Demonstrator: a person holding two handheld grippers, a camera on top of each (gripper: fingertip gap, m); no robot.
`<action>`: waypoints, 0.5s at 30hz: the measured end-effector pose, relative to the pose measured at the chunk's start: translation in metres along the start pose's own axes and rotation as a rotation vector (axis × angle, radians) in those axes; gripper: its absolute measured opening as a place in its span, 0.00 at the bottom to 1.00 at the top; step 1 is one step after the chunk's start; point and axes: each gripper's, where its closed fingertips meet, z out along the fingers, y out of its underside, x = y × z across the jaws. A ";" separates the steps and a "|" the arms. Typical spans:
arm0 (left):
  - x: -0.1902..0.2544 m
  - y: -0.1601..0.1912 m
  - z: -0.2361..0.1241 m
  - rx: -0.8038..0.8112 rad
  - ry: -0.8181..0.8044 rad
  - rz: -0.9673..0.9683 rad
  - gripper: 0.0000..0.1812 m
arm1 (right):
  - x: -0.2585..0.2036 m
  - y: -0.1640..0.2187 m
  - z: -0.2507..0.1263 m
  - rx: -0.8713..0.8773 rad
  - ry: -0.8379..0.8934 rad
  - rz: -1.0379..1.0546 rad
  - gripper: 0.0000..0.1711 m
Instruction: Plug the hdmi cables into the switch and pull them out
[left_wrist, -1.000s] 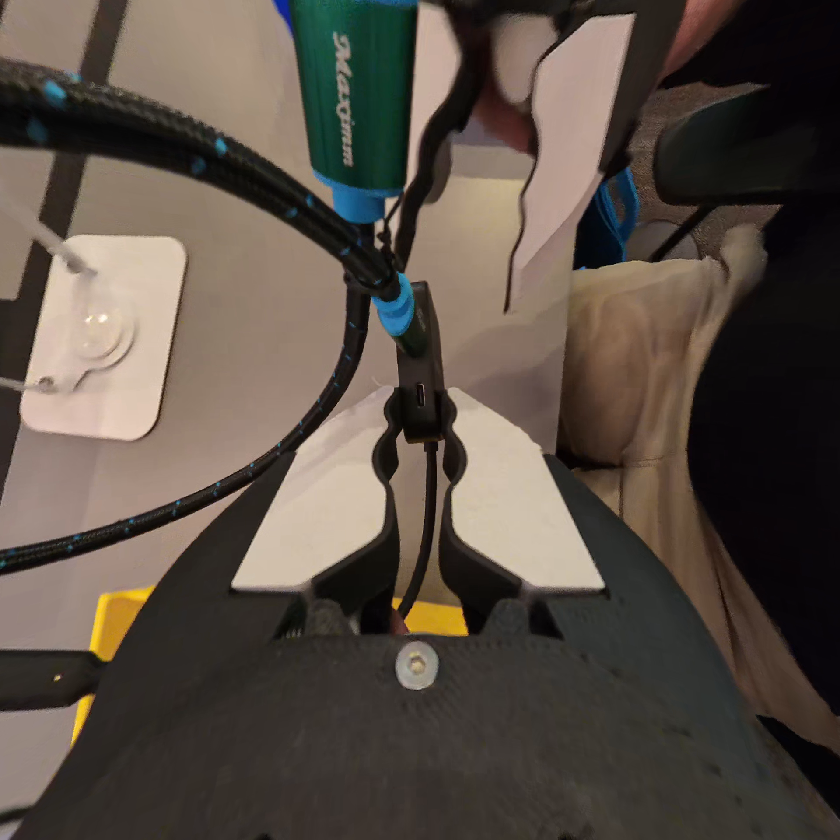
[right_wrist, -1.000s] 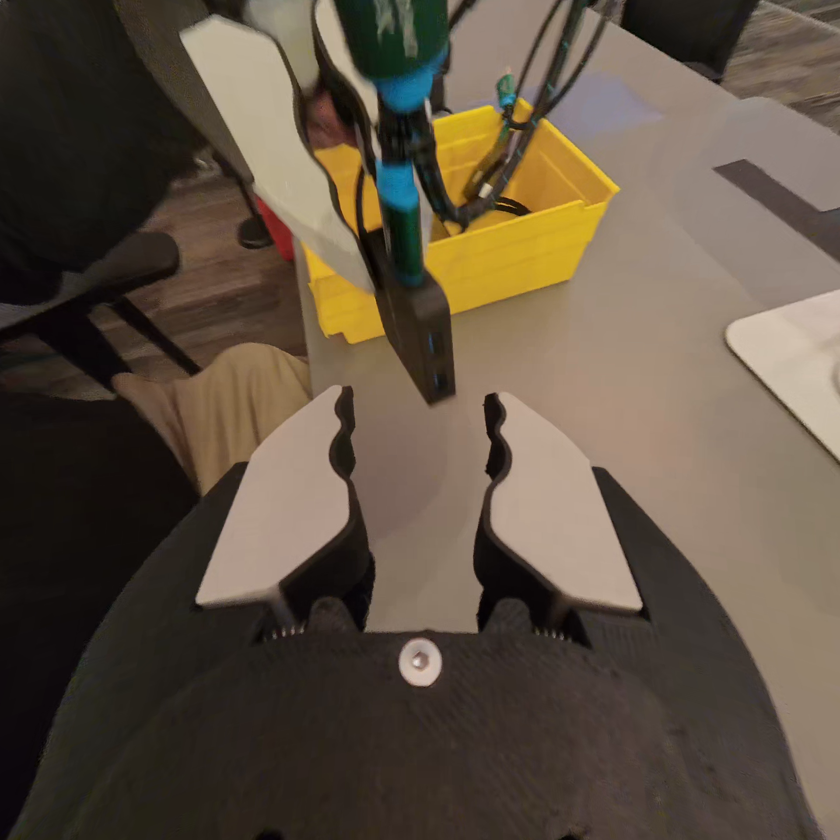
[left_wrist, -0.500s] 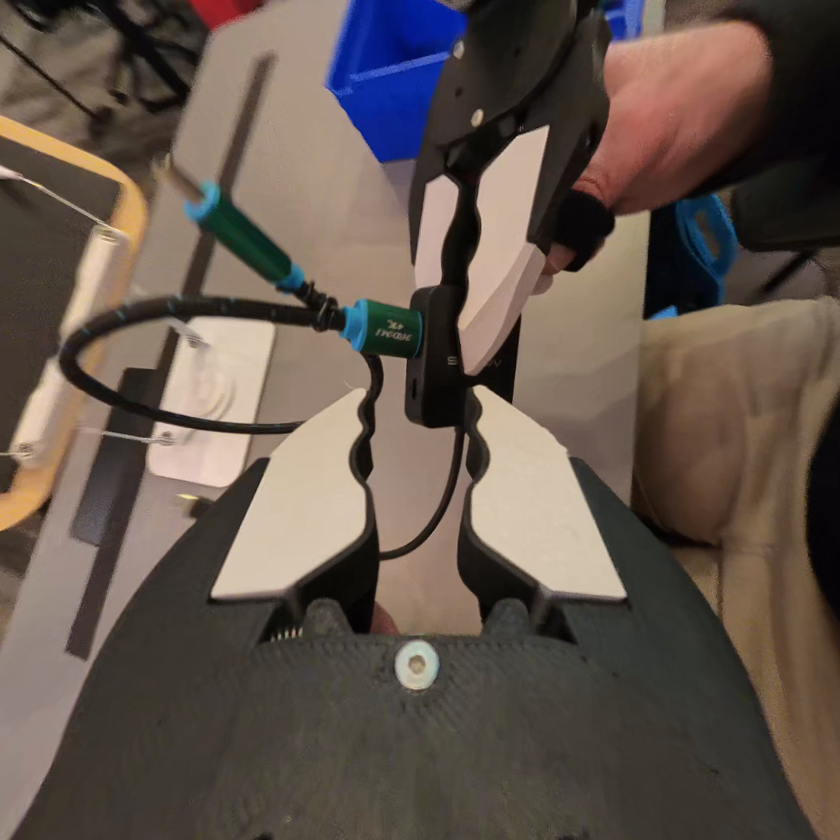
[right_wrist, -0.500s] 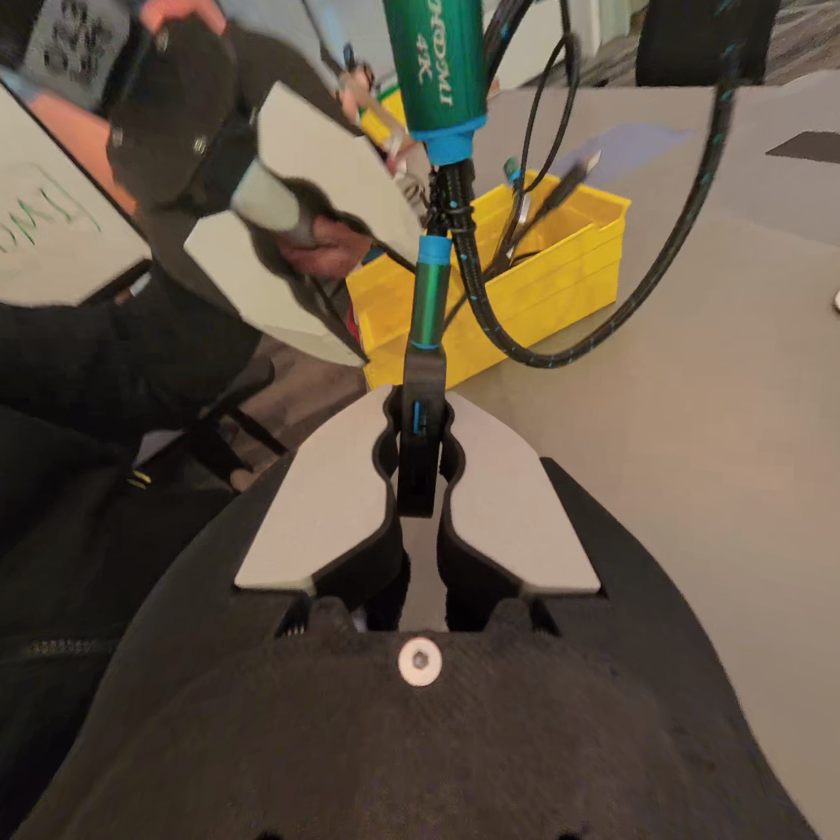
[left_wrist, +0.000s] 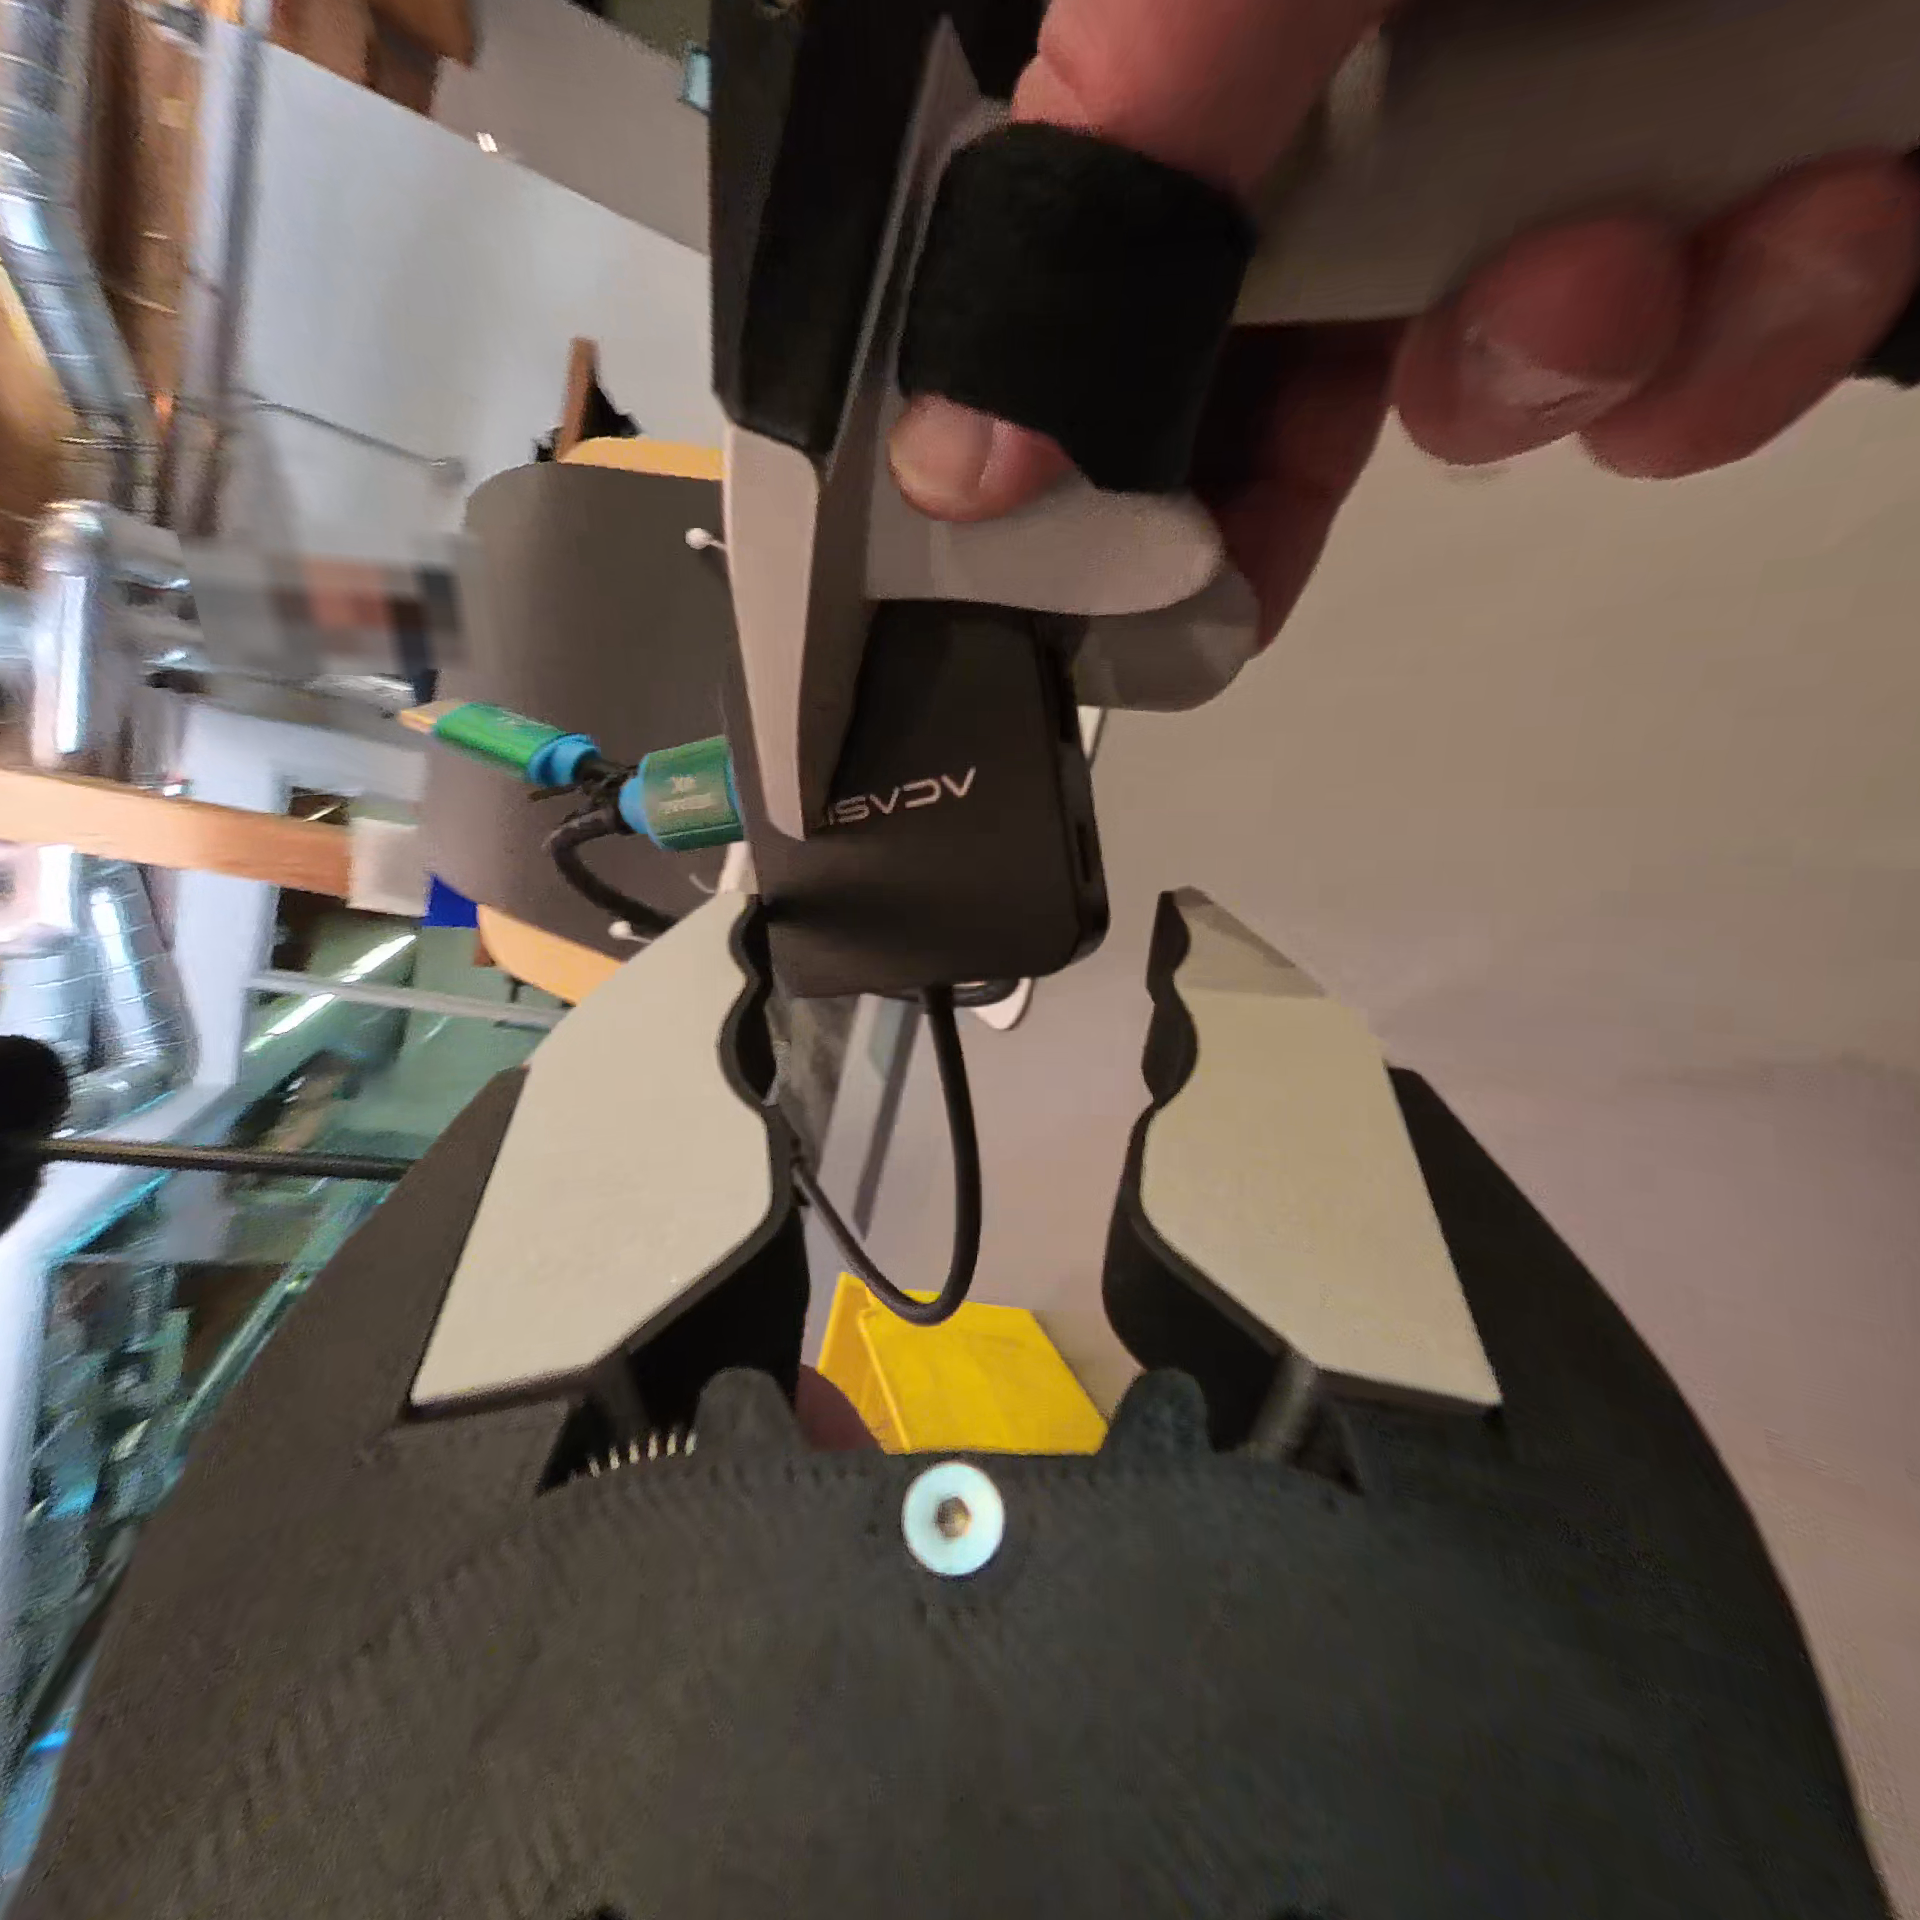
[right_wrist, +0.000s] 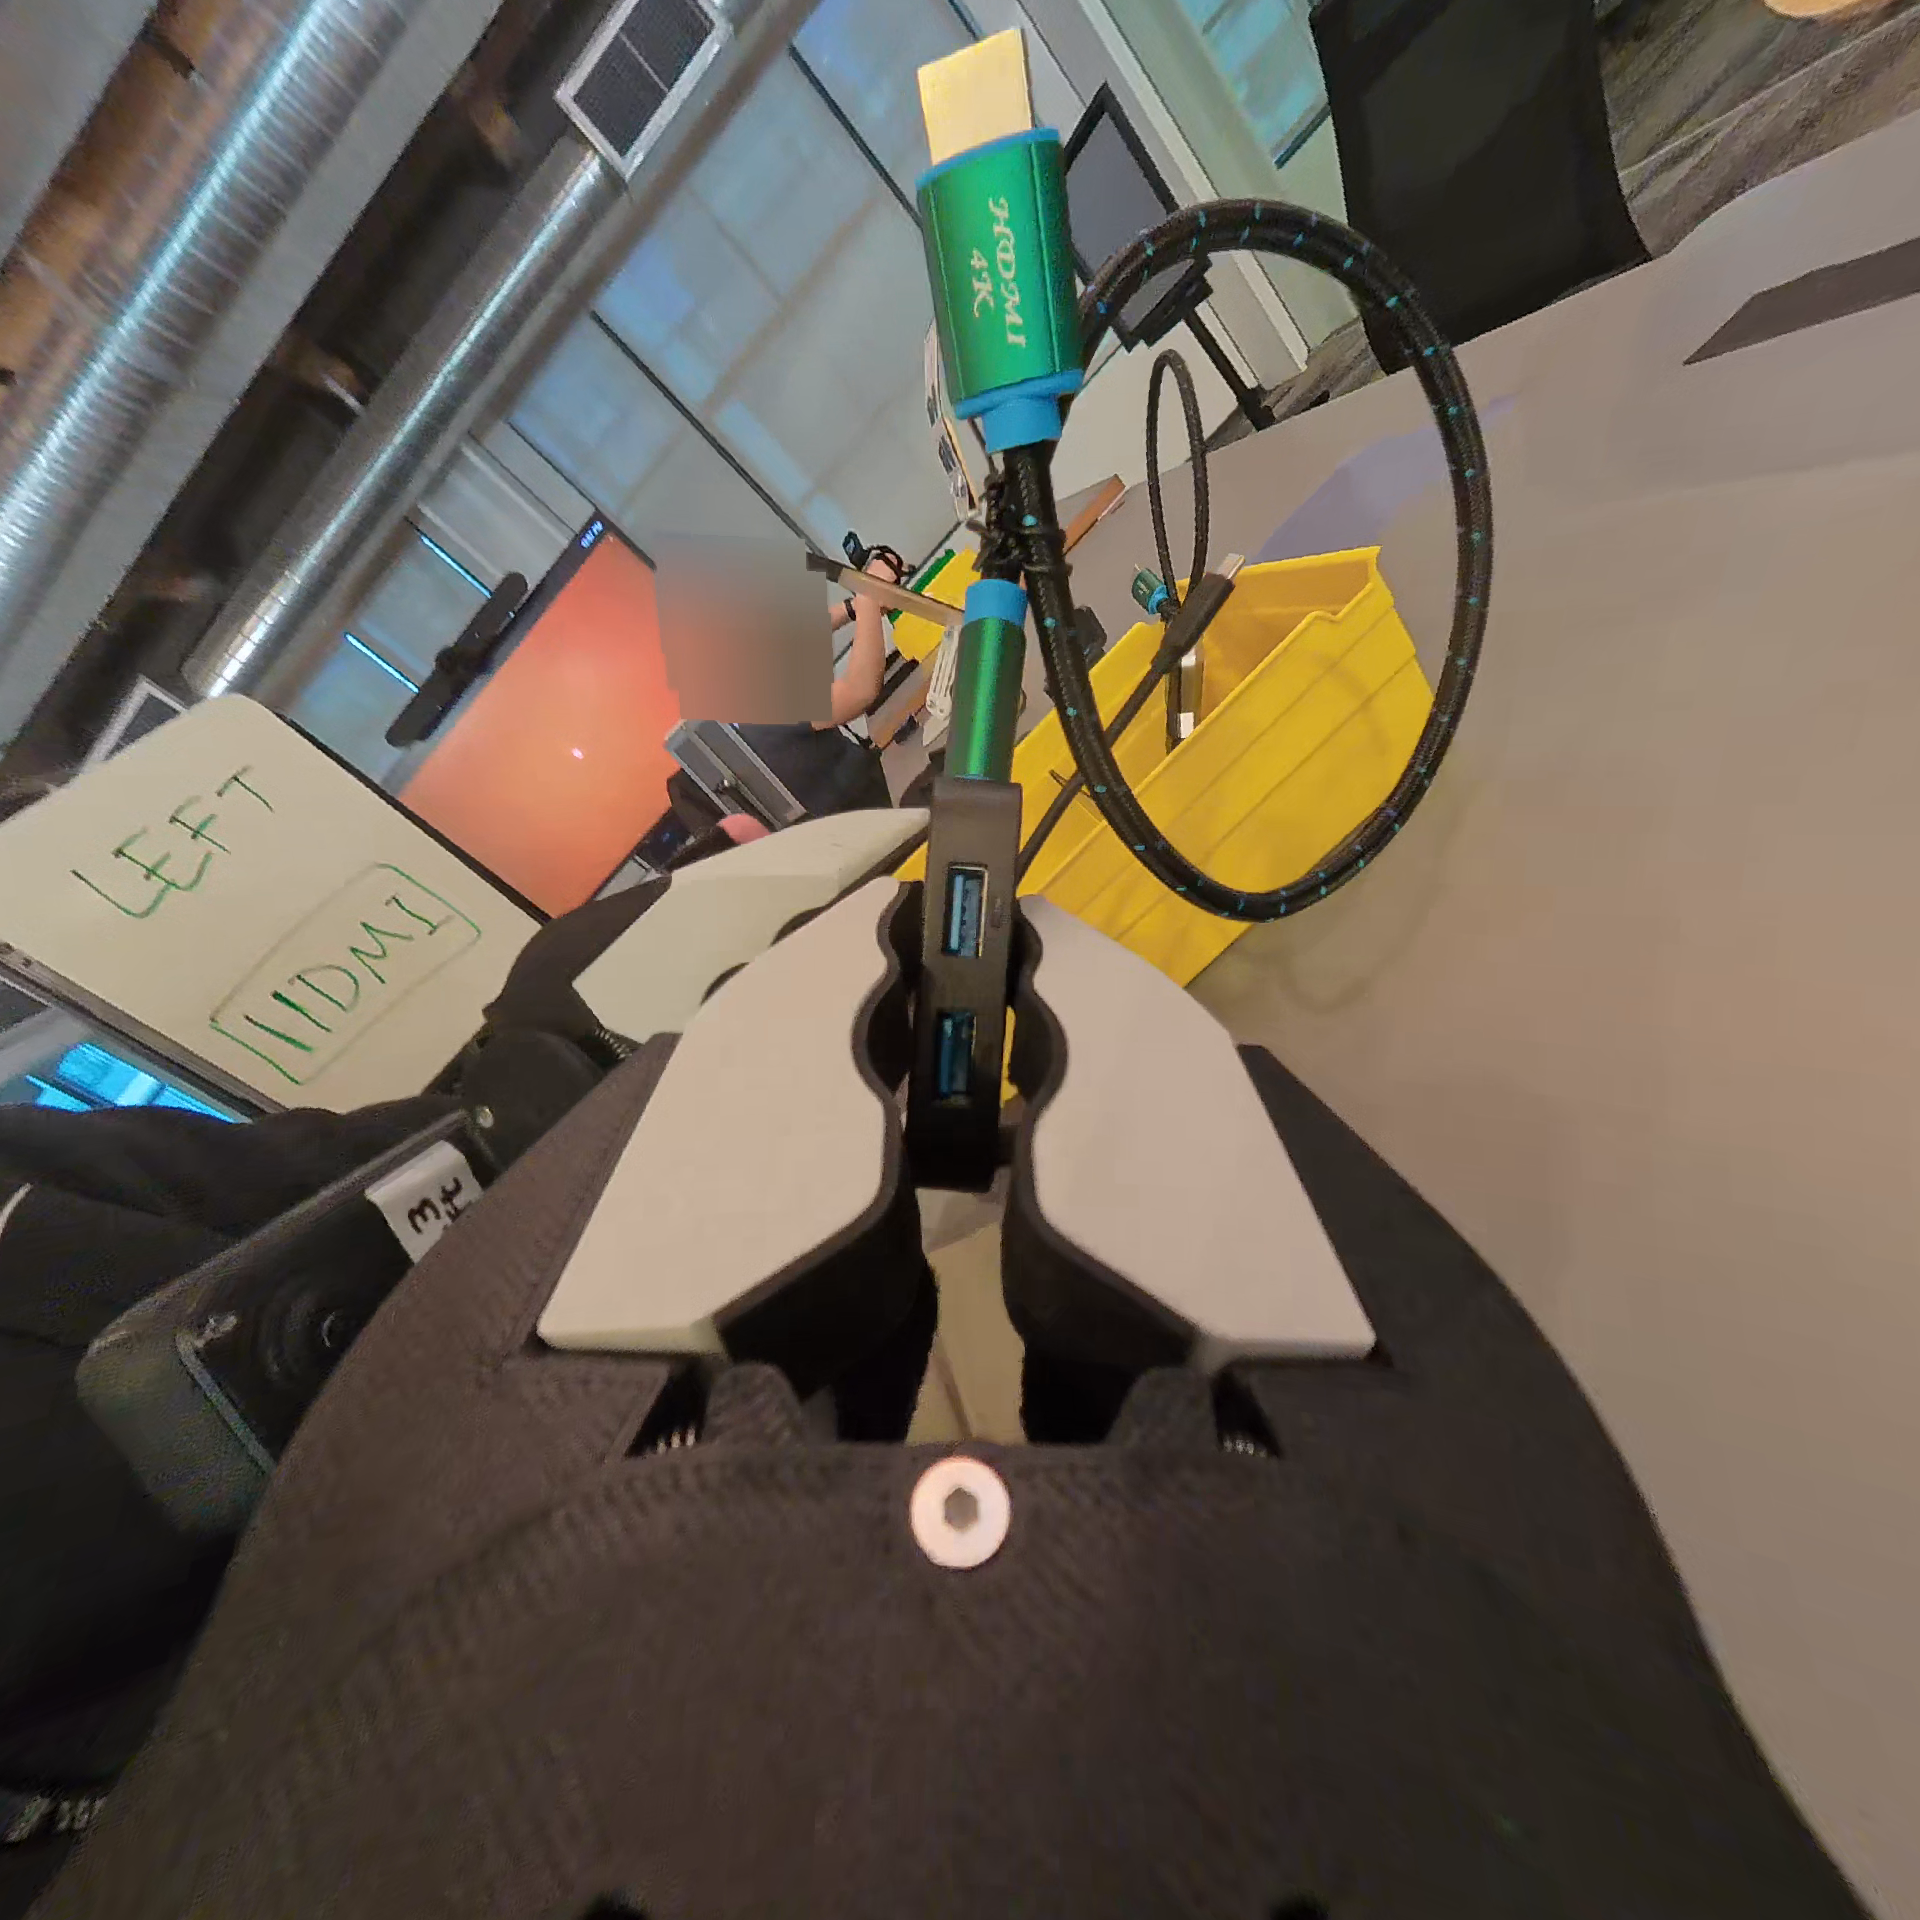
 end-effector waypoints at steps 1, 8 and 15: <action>-0.002 -0.001 0.001 0.000 -0.026 -0.004 0.36 | 0.000 0.000 0.000 0.007 -0.001 0.012 0.07; -0.003 0.009 0.011 -0.023 -0.105 0.101 0.37 | -0.001 0.009 0.006 0.001 0.027 0.049 0.08; 0.006 0.017 0.013 0.004 0.009 0.069 0.36 | 0.002 0.021 0.007 -0.106 0.016 0.039 0.12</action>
